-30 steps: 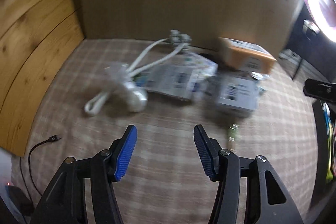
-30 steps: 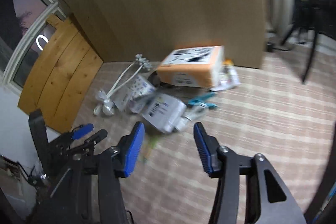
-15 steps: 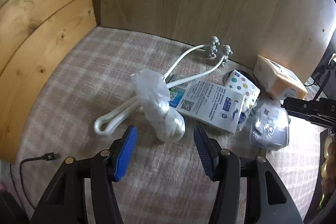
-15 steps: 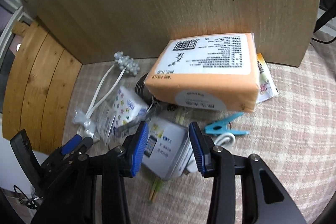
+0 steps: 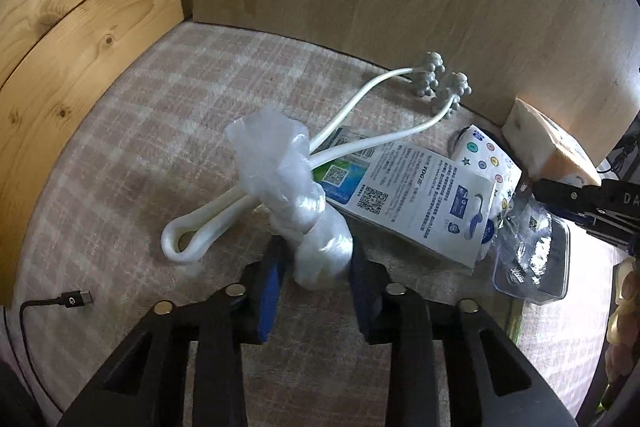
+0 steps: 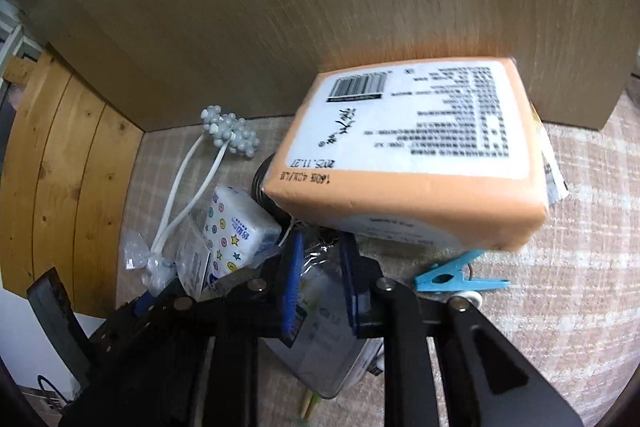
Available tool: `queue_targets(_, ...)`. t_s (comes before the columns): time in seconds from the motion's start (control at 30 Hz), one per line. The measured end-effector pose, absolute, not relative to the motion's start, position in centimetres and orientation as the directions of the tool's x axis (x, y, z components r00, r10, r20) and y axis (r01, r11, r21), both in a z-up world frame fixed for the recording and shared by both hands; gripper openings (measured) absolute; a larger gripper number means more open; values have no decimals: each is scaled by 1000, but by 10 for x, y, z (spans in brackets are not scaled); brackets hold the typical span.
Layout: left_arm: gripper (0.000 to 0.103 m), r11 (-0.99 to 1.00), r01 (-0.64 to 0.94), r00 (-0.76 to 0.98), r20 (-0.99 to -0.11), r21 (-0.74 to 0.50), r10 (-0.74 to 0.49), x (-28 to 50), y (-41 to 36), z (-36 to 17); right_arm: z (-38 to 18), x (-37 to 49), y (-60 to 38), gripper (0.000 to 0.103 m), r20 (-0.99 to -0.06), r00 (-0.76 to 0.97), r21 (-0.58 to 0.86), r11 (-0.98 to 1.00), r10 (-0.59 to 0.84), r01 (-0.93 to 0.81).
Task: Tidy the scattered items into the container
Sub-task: 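Grasp the white plastic-wrapped cable with the left gripper while the right grasps a clear bag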
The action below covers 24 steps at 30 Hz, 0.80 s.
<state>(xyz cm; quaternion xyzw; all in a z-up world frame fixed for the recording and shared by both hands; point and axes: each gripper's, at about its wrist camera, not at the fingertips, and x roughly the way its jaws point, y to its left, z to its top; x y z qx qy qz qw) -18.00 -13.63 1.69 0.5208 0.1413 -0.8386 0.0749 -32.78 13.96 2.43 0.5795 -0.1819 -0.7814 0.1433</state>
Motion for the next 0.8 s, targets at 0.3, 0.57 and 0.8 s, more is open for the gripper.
queue_targets(0.3,23,-947,273,-456,-890,-170,28,-175,-134,17,54,-287,150,19,-820,-247,523,-851,-517,45)
queue_targets(0.57,23,-952,257,-450,-892,-166,34,-176,-124,16,34,-308,136,19,-820,-208,549,-836,-533,-24)
queue_targets(0.8,21,-947,270,-458,-888,-173,31,-175,-122,15,18,-321,130,9,-799,-205,588,-806,-566,-65)
